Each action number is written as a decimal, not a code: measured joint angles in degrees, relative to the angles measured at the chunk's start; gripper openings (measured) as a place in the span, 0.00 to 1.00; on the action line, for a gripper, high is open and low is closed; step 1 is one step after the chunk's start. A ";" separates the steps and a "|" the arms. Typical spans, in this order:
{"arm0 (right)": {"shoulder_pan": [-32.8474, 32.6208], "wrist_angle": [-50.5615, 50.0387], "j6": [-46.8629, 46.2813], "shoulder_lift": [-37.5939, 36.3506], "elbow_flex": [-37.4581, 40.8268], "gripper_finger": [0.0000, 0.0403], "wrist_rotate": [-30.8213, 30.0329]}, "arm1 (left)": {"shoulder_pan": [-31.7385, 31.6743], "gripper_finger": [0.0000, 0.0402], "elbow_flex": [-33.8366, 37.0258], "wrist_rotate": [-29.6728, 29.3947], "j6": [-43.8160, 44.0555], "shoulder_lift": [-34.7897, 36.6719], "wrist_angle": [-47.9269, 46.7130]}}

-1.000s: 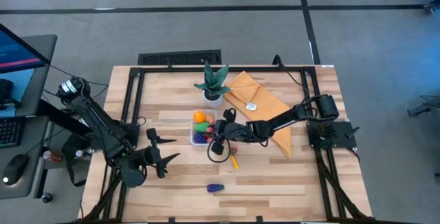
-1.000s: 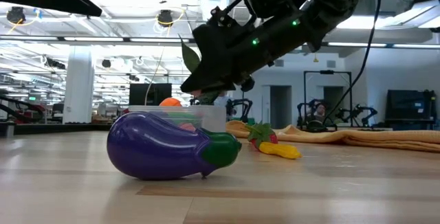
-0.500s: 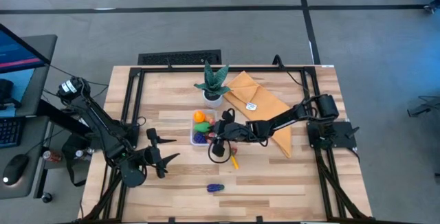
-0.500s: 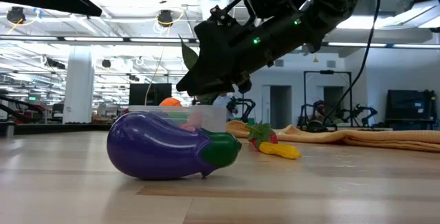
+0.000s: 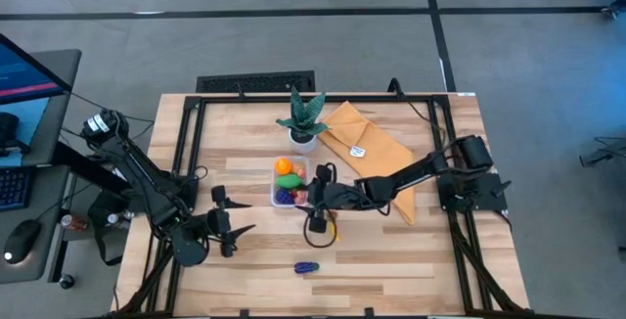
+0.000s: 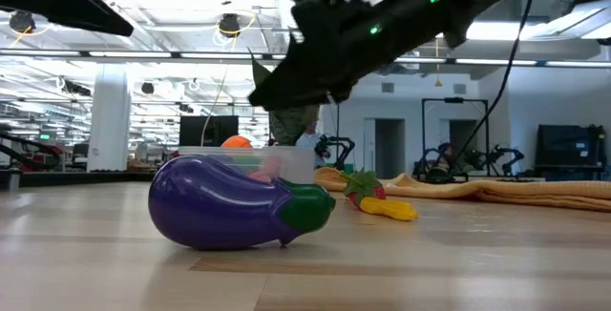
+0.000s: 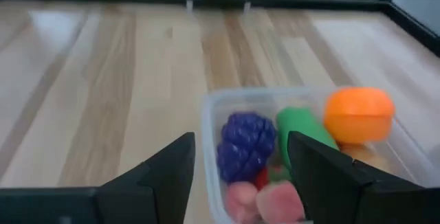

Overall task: Pick and placing Produce into tupperware
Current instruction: Put the eggplant into the transparent bin

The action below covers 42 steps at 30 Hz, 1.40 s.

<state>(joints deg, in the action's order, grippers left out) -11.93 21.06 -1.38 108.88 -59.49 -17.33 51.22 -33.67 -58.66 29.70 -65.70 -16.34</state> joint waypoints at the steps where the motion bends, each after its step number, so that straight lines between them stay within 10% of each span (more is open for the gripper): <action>1: -0.44 -1.23 -0.03 -0.88 0.04 0.55 -0.63 | 0.00 0.60 0.00 0.64 0.37 0.00 0.04; 11: -6.55 -17.43 -3.25 -6.62 -0.01 0.54 -7.15 | -1.23 0.60 0.02 9.52 -0.97 -2.22 4.26; 24: -14.74 -35.43 -12.06 -8.69 -0.03 0.54 -12.05 | -10.58 0.60 -4.04 28.02 -25.72 -21.25 36.24; 42: -18.70 -63.57 -38.88 -11.82 -0.01 0.54 -20.47 | -19.14 0.60 -13.77 48.70 -21.30 -35.78 36.40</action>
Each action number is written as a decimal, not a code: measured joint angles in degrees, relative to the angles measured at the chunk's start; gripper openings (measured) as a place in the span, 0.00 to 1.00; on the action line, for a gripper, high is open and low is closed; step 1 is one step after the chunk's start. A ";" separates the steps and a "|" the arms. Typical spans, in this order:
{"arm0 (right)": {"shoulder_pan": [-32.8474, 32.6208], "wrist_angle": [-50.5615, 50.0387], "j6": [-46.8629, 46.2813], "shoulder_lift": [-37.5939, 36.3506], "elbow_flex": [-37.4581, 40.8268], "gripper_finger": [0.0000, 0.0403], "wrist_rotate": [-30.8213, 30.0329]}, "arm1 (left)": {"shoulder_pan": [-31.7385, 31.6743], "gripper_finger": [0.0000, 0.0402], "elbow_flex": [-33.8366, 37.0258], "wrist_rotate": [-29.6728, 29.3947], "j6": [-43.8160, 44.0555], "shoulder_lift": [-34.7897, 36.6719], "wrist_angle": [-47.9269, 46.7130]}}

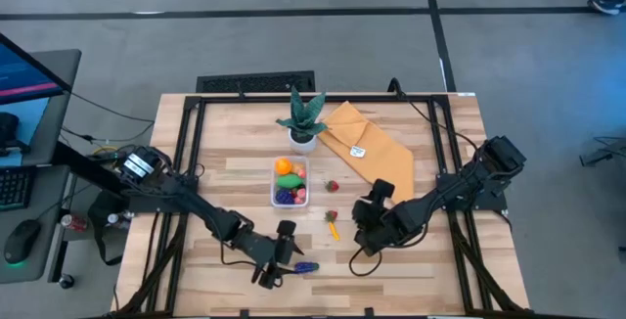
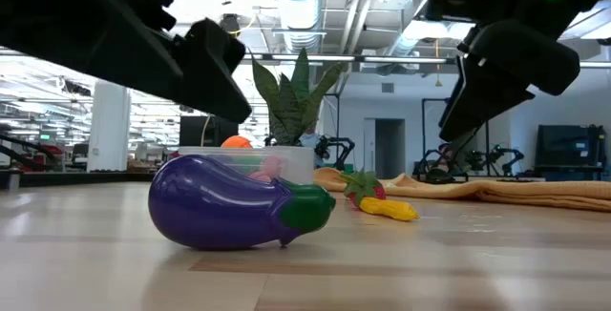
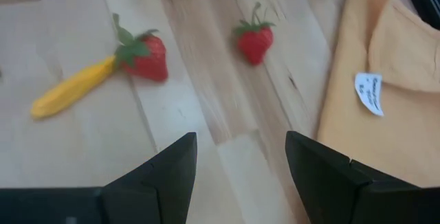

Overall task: Pick and placing Produce into tupperware
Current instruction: Put the eggplant into the transparent bin

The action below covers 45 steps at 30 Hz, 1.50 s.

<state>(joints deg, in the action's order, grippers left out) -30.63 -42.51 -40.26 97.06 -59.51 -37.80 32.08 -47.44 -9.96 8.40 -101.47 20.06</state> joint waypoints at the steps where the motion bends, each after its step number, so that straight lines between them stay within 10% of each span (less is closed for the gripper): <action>1: 0.00 -0.55 -0.59 0.02 0.00 0.54 -0.01 | -0.22 0.60 -0.04 0.84 0.88 0.00 -0.18; 27: -0.09 -1.23 -1.78 0.10 0.00 0.53 0.00 | 2.10 0.60 -2.29 -4.93 11.48 0.04 -2.53; 45: 0.28 -0.48 -1.32 0.10 0.00 0.53 0.22 | 9.13 0.60 -2.34 -22.36 25.26 -2.52 -7.04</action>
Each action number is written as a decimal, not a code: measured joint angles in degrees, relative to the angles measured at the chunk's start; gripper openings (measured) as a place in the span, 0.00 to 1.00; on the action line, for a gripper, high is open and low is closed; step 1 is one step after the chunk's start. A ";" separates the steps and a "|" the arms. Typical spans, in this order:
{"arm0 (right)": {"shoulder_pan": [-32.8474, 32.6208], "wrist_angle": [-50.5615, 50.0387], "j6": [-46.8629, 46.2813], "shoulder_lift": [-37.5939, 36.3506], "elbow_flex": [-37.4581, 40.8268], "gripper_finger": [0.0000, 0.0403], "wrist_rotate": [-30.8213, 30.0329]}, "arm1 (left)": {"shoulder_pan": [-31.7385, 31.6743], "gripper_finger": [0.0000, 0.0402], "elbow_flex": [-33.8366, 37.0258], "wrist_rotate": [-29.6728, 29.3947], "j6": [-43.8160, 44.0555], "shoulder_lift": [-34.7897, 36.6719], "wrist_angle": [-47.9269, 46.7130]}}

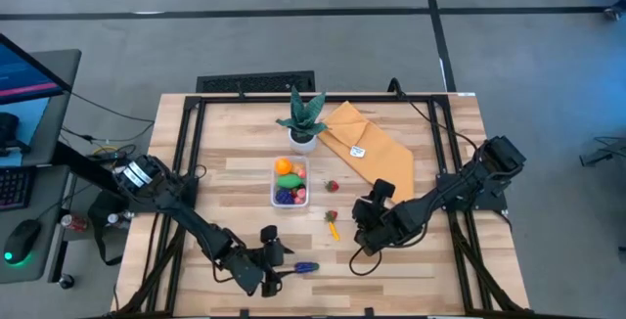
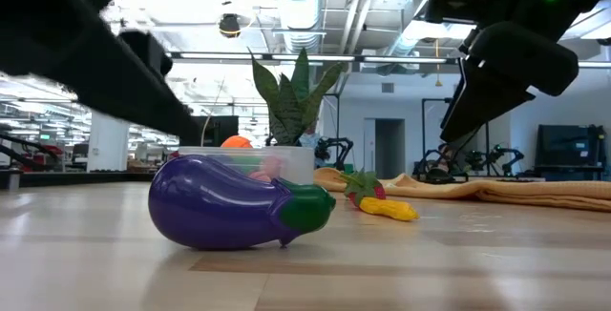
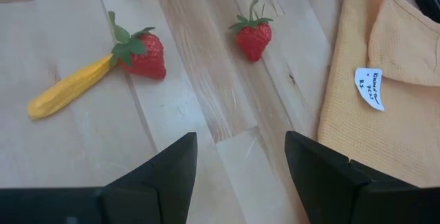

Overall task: Pick and placing Produce into tupperware
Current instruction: Put the eggplant into the transparent bin

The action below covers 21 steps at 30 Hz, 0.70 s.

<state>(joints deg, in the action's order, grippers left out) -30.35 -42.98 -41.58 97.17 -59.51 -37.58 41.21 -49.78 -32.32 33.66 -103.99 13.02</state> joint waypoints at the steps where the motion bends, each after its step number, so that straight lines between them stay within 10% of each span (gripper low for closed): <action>1: 0.00 0.00 0.00 0.00 0.00 0.53 0.00 | 0.00 0.60 0.01 0.03 0.07 -0.46 -0.01; 21: 0.11 0.00 0.00 0.02 0.01 0.53 0.00 | 0.08 0.60 0.02 2.97 -1.43 -4.91 7.49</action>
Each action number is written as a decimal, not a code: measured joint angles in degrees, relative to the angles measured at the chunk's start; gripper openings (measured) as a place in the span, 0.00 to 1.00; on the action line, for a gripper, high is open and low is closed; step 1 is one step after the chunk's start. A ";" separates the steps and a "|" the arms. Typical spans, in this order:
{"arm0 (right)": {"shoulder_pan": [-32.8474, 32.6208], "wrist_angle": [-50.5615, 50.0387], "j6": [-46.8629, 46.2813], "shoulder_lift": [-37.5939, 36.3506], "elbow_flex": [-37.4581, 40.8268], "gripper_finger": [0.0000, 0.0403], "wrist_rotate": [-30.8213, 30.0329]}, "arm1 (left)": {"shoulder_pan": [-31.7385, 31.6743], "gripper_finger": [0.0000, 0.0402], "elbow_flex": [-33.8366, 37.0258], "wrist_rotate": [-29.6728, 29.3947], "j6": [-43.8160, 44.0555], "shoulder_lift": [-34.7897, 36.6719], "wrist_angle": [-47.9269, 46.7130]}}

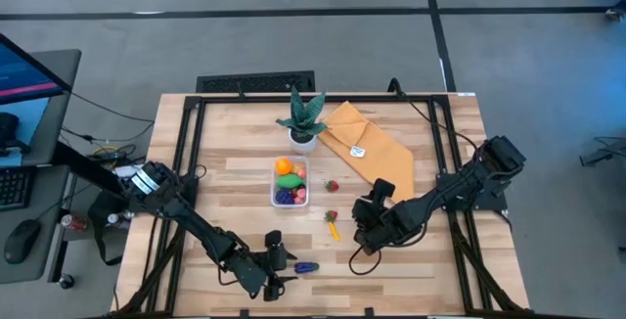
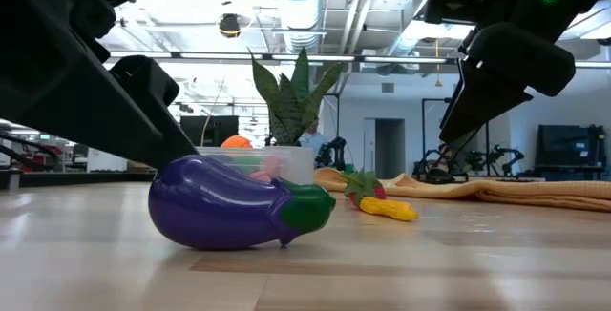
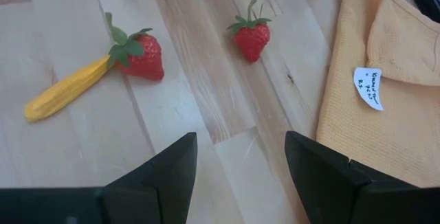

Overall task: Pick and placing Produce into tupperware
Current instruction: Put the eggplant into the transparent bin

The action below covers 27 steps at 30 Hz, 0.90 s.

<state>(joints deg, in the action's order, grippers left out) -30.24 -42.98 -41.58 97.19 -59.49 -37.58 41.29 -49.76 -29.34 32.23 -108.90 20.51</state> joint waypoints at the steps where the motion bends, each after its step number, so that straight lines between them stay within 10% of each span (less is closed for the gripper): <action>1: 0.00 0.00 0.00 0.00 0.00 0.53 0.02 | -0.02 0.60 0.00 -0.05 0.00 0.00 0.02; 27: 0.00 0.19 0.02 0.00 -0.01 0.53 0.02 | -0.43 0.60 -3.48 0.68 -6.05 -4.85 2.27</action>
<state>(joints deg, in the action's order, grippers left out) -30.24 -42.79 -41.56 97.19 -59.51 -37.56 40.86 -53.23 -28.67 26.17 -113.75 22.78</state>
